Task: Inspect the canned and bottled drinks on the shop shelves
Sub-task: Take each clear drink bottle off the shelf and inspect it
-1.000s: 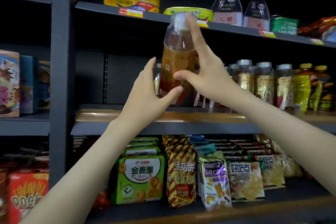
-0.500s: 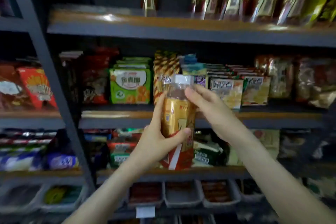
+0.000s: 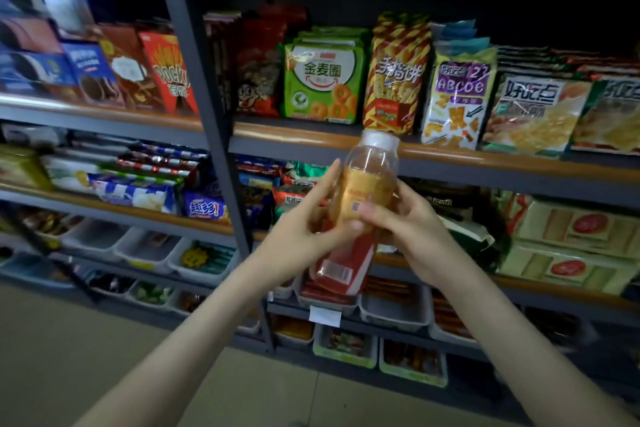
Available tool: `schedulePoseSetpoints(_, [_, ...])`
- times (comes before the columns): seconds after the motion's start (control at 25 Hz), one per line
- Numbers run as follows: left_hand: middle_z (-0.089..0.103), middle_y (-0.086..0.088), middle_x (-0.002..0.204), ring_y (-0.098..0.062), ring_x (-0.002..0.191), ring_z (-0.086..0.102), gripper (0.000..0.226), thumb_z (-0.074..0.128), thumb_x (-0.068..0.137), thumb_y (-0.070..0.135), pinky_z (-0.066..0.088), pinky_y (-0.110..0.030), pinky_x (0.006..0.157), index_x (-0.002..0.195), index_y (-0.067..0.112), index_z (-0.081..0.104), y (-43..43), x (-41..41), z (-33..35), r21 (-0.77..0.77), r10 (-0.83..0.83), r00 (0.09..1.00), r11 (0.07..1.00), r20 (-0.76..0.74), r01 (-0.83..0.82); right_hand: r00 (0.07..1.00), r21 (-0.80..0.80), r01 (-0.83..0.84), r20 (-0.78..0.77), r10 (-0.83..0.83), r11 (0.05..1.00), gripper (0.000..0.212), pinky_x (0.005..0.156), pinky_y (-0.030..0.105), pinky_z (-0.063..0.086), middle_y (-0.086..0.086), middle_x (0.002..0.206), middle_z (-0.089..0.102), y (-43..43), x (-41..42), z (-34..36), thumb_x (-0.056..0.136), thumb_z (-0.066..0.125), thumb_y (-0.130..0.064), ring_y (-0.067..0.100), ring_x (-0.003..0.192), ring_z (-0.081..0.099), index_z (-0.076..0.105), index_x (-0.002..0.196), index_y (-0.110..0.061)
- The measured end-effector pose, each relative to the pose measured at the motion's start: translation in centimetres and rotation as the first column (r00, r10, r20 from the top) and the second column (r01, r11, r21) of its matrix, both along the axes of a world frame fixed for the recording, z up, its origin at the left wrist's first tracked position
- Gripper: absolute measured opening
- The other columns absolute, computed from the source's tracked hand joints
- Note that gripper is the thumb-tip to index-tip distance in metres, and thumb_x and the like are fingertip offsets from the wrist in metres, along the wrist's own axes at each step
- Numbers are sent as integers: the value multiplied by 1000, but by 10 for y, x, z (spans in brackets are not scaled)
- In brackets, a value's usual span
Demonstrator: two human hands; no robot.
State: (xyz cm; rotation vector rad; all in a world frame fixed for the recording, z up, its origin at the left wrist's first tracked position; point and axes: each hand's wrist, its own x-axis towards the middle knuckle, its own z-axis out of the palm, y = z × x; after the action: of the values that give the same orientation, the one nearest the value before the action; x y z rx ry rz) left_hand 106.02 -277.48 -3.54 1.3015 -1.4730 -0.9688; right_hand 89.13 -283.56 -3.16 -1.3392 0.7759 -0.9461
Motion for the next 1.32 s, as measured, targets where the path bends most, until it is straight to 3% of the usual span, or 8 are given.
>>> schedulePoseSetpoints(0.24, [71,-8,109,-22,99,69,87,87,57,51,57,-33,78,128,13,54,-2,17,-16,304,-195,819,862,-539,405,979,123,-202,63,196,972,47,75,33,57,5,105,73,0,1,-8,78,64,-35,21,96,69,57,119,-16])
schedulePoseSetpoints(0.44, [73,-10,97,-24,86,71,52,75,75,45,59,-33,72,110,8,63,-9,14,-19,368,-96,864,877,-495,308,946,168,-215,-207,248,962,93,99,40,48,-4,126,61,0,-8,-17,64,79,-54,14,111,64,32,140,-29])
schedulePoseSetpoints(0.56, [73,-9,103,-25,91,72,54,75,77,45,59,-36,74,119,13,62,-16,7,-13,410,-18,947,899,-321,156,931,104,-148,-320,174,984,90,87,28,53,-7,125,60,5,-9,-18,59,75,-62,7,103,65,40,136,-33])
schedulePoseSetpoints(0.64, [74,-3,102,-20,88,73,54,73,74,46,59,-32,71,122,22,62,-21,1,-15,356,39,974,933,-224,45,956,137,-146,-234,175,980,76,71,24,57,-4,112,67,10,-6,-20,62,74,-42,8,91,70,44,131,-30])
schedulePoseSetpoints(0.96, [67,13,120,-17,103,69,72,64,85,28,58,-35,78,146,46,30,-31,14,-14,280,-139,905,923,-402,266,984,206,-176,67,166,963,58,86,34,56,-2,115,70,0,-9,-33,78,72,-8,18,107,66,49,129,-23])
schedulePoseSetpoints(1.12, [69,2,113,-14,93,71,92,74,80,39,56,-28,82,153,31,19,-34,16,-19,160,-153,983,978,97,136,969,136,-190,-136,208,972,66,104,41,44,-4,123,66,-17,-13,-41,72,75,-36,17,117,60,48,131,-21])
schedulePoseSetpoints(1.2, [71,-3,108,-18,86,70,88,74,80,45,55,-25,70,151,18,30,-36,15,-35,-196,81,770,979,633,58,982,109,-133,-122,146,985,58,102,41,46,-5,114,70,-18,-12,-47,67,77,-41,19,115,61,57,118,-21])
schedulePoseSetpoints(1.32, [67,-15,117,-31,98,69,73,72,78,43,58,-35,72,136,4,52,-36,14,-59,-626,483,479,754,733,198,991,159,3,134,-24,987,76,82,33,56,-1,104,73,-14,-9,-61,46,94,-42,20,105,66,60,111,-18])
